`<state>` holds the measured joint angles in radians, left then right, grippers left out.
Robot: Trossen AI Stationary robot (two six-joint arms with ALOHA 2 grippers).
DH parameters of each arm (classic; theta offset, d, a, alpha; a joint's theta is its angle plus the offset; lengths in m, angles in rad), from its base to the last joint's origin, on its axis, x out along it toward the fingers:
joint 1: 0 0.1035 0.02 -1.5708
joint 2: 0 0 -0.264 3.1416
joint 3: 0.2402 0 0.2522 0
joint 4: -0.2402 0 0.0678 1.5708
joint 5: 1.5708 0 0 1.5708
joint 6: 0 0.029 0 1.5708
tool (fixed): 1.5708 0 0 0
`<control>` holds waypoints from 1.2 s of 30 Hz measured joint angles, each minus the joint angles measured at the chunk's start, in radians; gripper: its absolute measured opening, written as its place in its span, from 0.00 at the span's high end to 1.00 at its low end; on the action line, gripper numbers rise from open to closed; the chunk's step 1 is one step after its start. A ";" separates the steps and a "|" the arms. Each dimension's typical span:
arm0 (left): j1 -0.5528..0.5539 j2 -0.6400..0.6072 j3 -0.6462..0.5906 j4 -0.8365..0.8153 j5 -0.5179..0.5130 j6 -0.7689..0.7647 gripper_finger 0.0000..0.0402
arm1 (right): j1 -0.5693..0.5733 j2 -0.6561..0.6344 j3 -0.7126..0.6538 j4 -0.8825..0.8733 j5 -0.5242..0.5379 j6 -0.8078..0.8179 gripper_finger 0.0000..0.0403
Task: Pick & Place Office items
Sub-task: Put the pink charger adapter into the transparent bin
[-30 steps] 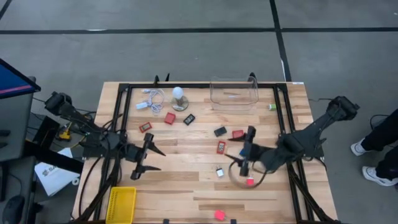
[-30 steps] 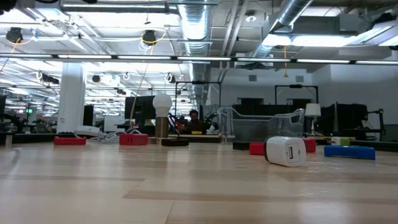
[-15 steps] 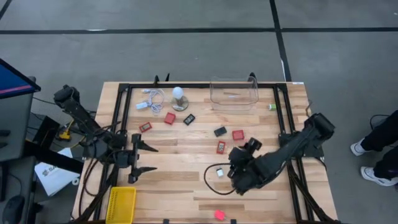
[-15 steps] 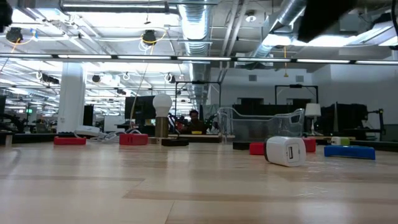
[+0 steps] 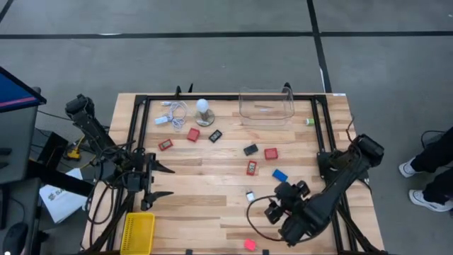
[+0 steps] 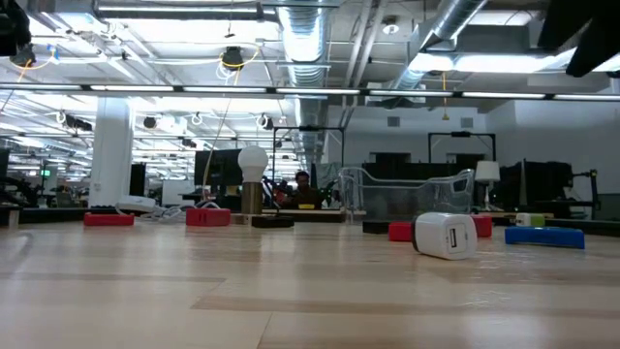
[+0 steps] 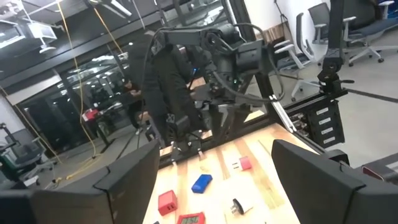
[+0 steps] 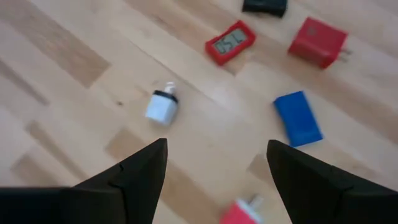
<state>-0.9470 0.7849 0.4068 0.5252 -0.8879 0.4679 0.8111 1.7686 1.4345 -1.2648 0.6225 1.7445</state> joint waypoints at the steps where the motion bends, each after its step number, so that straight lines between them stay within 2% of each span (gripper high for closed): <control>1: 0.000 0.000 0.000 -0.001 0.000 -0.001 0.23 | 0.002 -0.005 0.000 0.031 -0.004 -0.014 0.33; 6: 0.000 0.000 0.000 -0.002 0.000 -0.002 0.23 | 0.000 -0.015 0.000 0.275 -0.067 -0.088 0.33; 10: 0.000 0.000 0.000 -0.002 0.001 -0.005 0.23 | -0.007 0.014 0.001 0.259 -0.161 0.004 0.33; 12: 0.000 0.000 0.000 -0.002 0.001 -0.007 0.23 | -0.012 0.044 -0.002 0.267 -0.191 -0.011 0.33; 18: 0.000 0.000 0.000 -0.002 0.001 -0.008 0.23 | -0.043 0.137 0.001 0.665 -0.245 -0.384 0.33; 20: 0.000 0.000 0.000 -0.001 0.002 -0.009 0.23 | -0.052 0.158 0.004 0.719 -0.272 -0.442 0.33; 24: 0.000 0.000 0.000 -0.001 0.002 -0.027 0.23 | -0.063 0.185 0.022 0.690 -0.347 -0.438 0.33; 29: 0.000 0.000 0.000 -0.002 0.002 -0.031 0.23 | -0.061 0.232 0.086 0.676 -0.364 -0.443 0.33; 36: 0.000 0.001 0.000 -0.002 0.002 -0.039 0.23 | -0.062 0.398 0.337 0.388 -0.377 -0.463 0.33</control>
<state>-0.9470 0.7858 0.4068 0.5232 -0.8859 0.4294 0.7494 2.1666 1.7717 -0.8771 0.2458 1.2815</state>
